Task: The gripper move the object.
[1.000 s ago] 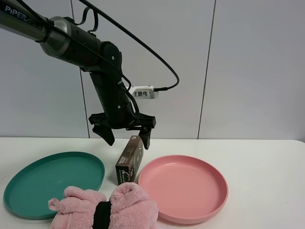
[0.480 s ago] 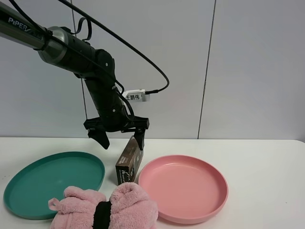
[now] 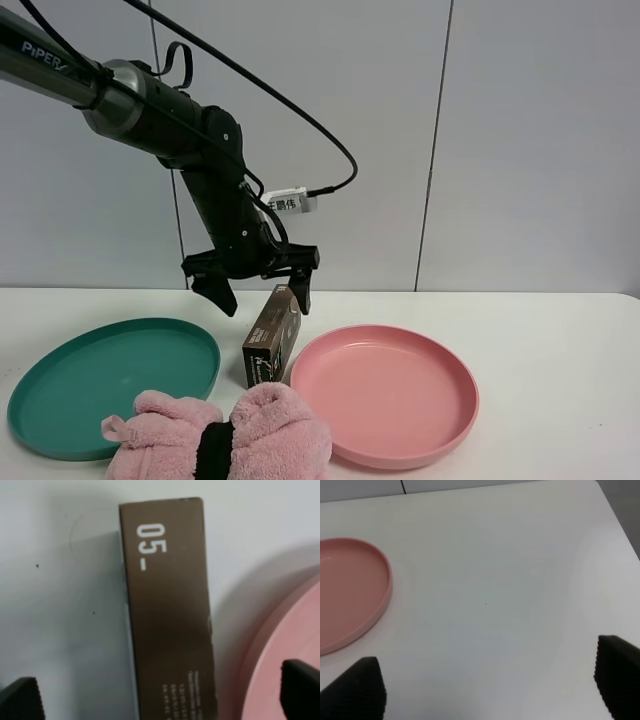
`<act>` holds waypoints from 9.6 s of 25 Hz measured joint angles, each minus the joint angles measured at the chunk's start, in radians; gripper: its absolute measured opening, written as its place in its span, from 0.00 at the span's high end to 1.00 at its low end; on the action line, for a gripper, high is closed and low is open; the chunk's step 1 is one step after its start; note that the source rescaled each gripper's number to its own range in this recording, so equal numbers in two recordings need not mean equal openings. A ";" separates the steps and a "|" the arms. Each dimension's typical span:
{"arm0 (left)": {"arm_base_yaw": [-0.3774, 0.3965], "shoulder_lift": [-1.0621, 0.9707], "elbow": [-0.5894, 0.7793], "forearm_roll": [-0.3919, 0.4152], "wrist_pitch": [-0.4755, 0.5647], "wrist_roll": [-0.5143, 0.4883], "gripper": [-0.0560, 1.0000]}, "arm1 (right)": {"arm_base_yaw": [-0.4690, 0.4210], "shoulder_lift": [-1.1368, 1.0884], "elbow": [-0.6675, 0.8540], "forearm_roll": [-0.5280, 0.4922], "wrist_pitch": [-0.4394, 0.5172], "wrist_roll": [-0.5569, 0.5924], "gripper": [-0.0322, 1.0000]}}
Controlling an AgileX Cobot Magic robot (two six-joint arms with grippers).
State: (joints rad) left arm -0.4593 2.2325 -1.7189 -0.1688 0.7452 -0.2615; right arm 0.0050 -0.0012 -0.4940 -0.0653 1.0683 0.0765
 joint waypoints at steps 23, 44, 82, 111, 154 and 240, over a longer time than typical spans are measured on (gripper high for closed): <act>0.000 0.087 0.000 0.000 -0.052 0.007 0.07 | 0.000 0.000 0.000 0.000 0.000 0.000 0.00; 0.000 0.087 0.000 -0.005 -0.066 0.011 0.94 | 0.000 0.000 0.000 0.000 0.000 0.000 0.00; -0.197 -0.040 -0.393 -0.055 0.466 0.189 0.94 | 0.000 0.000 0.000 0.000 0.000 0.000 0.00; -0.371 0.071 -0.398 0.027 0.325 0.179 0.94 | 0.000 0.000 0.000 0.000 0.000 0.000 0.00; -0.299 0.220 -0.398 0.029 0.255 0.262 0.28 | 0.000 0.000 0.000 0.000 0.000 0.000 0.00; 0.173 -0.064 -0.546 0.132 0.468 0.346 0.00 | 0.000 0.000 0.000 0.000 0.000 0.000 0.00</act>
State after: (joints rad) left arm -0.2864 2.1683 -2.2653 -0.0364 1.2130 0.0845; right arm 0.0050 -0.0012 -0.4940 -0.0653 1.0683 0.0765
